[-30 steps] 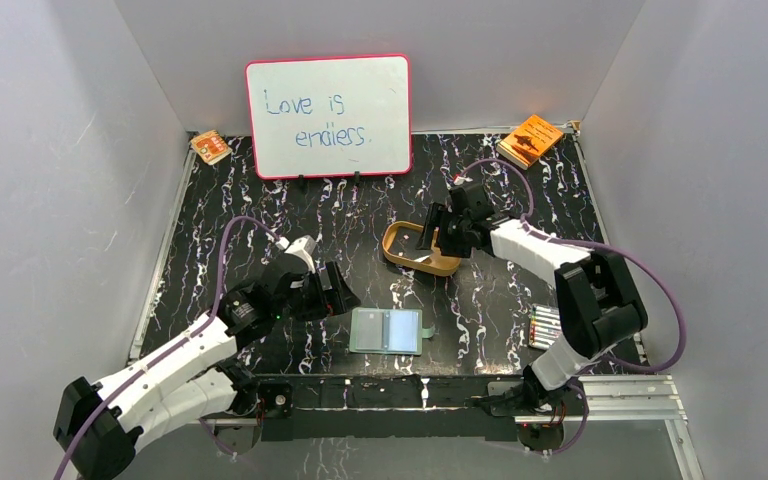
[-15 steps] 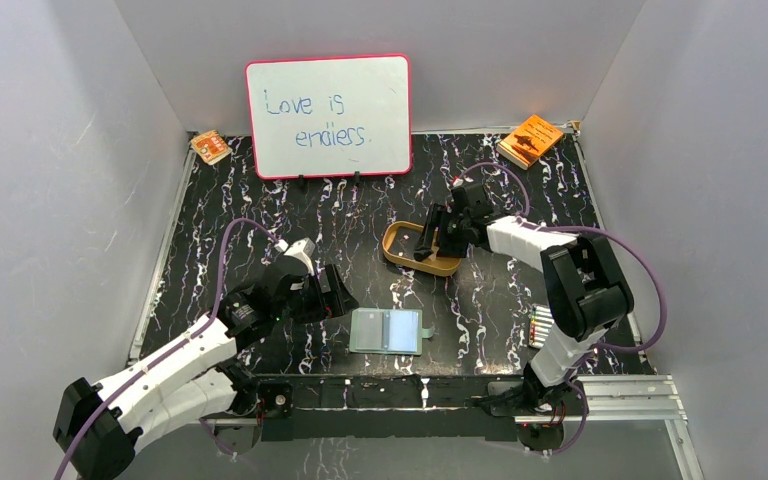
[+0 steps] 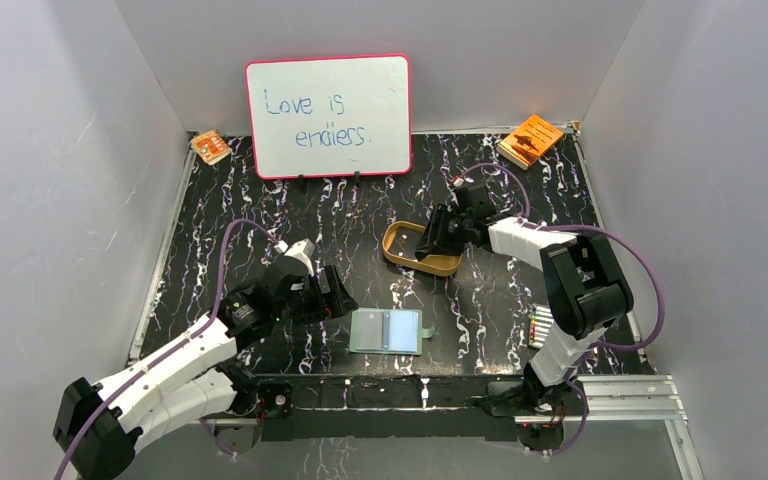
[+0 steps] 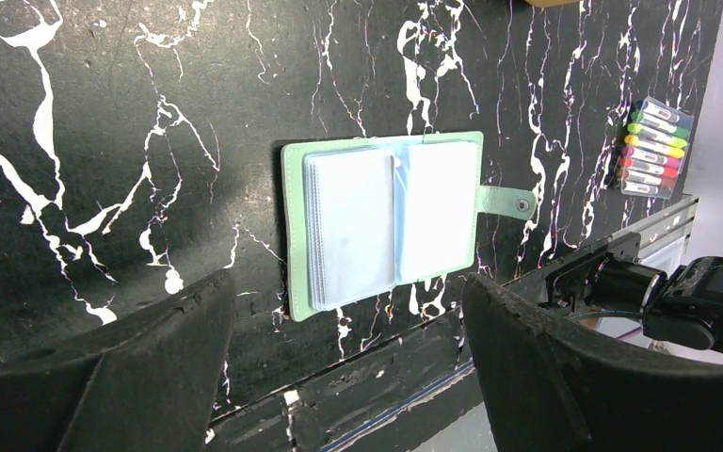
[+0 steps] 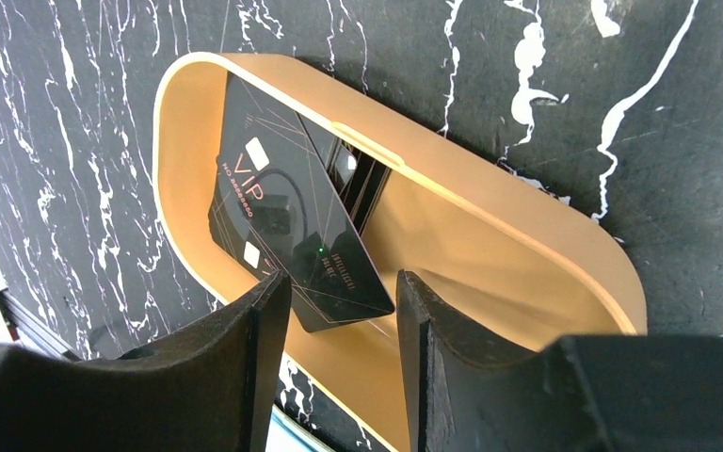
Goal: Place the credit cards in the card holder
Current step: Pick up the credit card from the storage box.
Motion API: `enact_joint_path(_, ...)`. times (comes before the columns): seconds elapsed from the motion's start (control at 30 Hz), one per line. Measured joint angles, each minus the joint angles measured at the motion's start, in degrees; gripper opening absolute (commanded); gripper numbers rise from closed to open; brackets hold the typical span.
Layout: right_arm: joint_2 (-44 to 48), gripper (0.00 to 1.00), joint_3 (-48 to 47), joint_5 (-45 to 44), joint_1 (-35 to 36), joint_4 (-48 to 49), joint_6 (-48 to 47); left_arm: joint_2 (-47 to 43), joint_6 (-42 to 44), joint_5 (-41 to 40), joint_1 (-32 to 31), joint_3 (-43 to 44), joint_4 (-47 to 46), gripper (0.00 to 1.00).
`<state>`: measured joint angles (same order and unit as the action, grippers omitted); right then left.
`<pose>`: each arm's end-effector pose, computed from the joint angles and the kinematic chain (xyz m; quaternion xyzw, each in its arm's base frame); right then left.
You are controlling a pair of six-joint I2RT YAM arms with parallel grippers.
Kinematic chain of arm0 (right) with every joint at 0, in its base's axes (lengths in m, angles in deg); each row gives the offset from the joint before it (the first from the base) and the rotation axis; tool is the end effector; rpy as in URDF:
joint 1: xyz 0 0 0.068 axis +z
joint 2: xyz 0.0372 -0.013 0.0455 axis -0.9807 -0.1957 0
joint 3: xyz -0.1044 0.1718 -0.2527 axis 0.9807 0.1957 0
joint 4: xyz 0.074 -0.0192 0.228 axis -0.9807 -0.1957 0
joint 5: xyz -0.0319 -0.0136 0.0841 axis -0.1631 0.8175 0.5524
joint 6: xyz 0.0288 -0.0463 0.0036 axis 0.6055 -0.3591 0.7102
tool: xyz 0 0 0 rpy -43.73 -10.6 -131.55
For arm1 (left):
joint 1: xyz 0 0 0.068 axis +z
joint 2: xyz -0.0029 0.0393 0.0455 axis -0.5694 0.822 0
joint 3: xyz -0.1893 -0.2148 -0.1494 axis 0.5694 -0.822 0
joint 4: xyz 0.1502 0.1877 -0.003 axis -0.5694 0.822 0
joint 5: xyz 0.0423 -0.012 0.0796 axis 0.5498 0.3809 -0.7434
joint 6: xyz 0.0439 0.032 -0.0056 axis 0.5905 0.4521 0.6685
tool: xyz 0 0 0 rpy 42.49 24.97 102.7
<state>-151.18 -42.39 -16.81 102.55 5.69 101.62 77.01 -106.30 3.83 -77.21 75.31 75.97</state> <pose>0.3108 0.1476 0.2414 0.0407 0.9219 0.2834 0.2611 0.0965 -0.0900 0.2763 -0.0437 0.8886 -0.3368 0.3082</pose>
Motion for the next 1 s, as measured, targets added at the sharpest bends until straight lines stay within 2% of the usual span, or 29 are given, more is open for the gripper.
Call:
enact_joint_path(0.3, -0.9, 0.52, 0.92, 1.09, -0.42, 0.39, 0.07, 0.42, 0.0, -0.15, 0.0, 0.0, 0.11, 0.85)
enact_joint_path(0.67, -1.66, 0.33, 2.14, 2.03, -0.98, 1.07, 0.63, 0.68, -0.02, -0.31, 0.0, 0.0, 0.11, 0.85)
enact_joint_path(0.8, -1.64, 0.29, 2.4, 2.54, -1.31, 1.7, 0.94, 0.7, 0.0, -0.33, 0.0, 0.0, 0.11, 0.85)
enact_joint_path(1.0, -1.64, 0.46, 3.06, 3.23, -1.46, 2.6, 0.98, 1.36, 0.0, -0.33, 0.0, 0.0, 0.11, 0.85)
